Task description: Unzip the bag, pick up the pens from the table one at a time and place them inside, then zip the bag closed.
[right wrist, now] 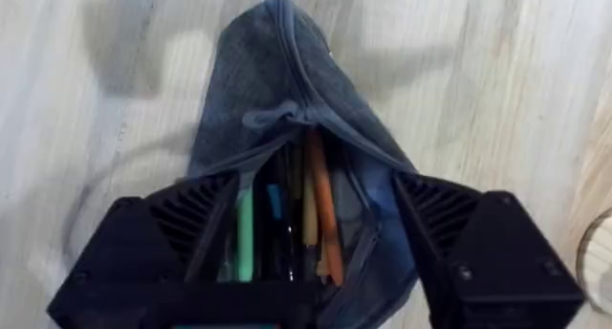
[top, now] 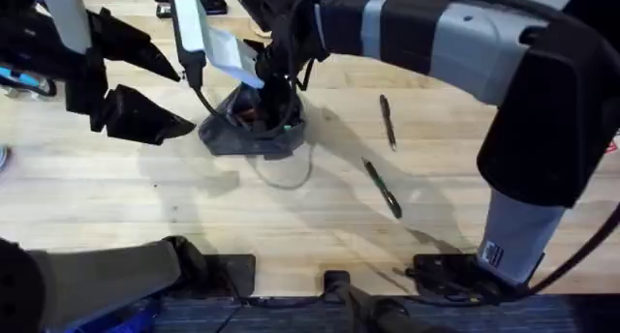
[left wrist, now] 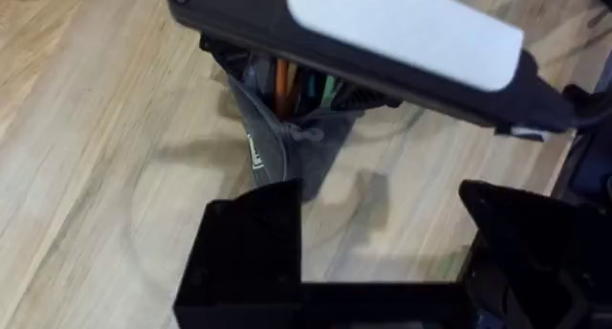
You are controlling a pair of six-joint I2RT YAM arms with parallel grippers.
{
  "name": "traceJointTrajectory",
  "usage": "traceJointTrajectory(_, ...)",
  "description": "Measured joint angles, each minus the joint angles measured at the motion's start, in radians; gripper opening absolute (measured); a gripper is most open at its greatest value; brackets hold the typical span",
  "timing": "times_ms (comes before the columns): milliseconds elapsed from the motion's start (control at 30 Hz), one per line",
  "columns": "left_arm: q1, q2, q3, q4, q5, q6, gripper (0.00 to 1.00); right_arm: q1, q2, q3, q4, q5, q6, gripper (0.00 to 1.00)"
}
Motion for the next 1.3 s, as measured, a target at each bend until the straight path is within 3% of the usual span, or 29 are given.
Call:
traceJointTrajectory(500, 0.000, 0.000, 0.000, 0.000, 0.000, 0.000, 0.995, 0.000, -0.014, 0.000, -0.014, 0.003, 0.151, 0.996)
traceJointTrajectory(867, 0.000, 0.000, 0.000, 0.000, 0.000, 0.000, 0.995, -0.015, -0.230, 0.000, -0.213, 0.010, 0.217, 0.996)
traceJointTrajectory(1167, 0.000, 0.000, 0.000, 0.000, 0.000, 0.000, 0.995, -0.024, -0.317, 0.000, -0.329, 0.167, 0.237, 0.997)
traceJointTrajectory(1300, 0.000, 0.000, 0.000, 0.000, 0.000, 0.000, 0.995, -0.058, -0.355, 0.000, -0.373, 0.202, 0.324, 0.996)
